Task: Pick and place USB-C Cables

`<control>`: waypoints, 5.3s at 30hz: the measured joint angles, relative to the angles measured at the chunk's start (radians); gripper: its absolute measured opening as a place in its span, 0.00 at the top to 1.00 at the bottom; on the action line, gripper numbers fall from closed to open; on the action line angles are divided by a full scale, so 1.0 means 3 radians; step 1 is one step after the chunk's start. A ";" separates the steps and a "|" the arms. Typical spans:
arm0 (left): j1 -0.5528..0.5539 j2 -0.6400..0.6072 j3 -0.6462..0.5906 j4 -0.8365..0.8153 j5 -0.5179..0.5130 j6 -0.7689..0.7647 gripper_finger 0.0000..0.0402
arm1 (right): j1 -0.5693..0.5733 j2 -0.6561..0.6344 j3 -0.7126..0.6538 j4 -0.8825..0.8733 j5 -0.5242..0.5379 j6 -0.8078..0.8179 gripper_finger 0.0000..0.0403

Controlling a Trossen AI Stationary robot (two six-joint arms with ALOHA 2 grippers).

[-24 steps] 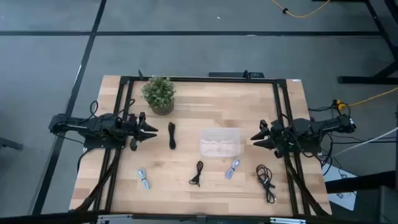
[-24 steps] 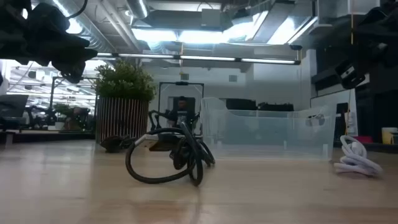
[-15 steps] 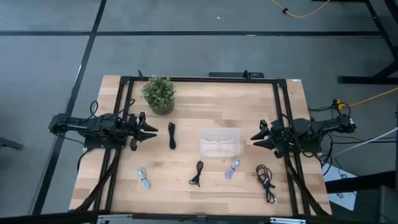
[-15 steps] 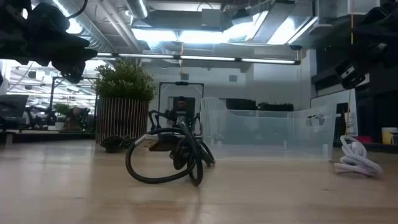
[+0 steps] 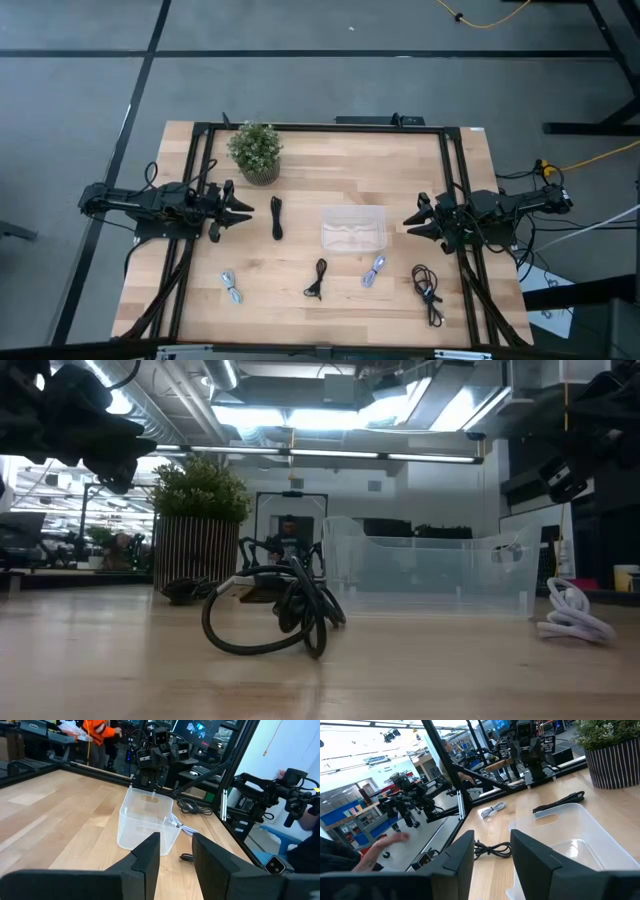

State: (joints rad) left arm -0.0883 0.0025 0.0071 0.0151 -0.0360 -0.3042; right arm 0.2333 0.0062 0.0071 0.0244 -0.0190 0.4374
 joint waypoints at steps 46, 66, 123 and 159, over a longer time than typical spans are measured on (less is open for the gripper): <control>0.0002 0.0141 0.0074 0.1971 -0.0475 0.0459 0.73 | 0.0000 -0.0001 0.0000 0.1259 0.0503 -0.0424 0.67; -0.0001 0.2663 0.2612 -0.1589 -0.1089 0.0261 0.73 | 0.0000 0.0002 0.0000 0.0920 0.0461 -0.0453 0.67; -0.0275 0.5106 0.3034 -0.2217 -0.0998 -0.3692 0.73 | -0.0003 0.0002 0.0000 0.0622 0.0524 -0.0257 0.67; -0.0225 0.5554 0.3040 -0.2265 -0.0692 -0.3843 0.73 | -0.0004 0.0000 0.0000 0.0518 0.0524 -0.0254 0.67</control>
State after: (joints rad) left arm -0.1558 1.6688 0.9192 -0.6643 -0.2436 -1.4570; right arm 0.2321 0.0063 0.0071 0.1799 0.1383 0.3611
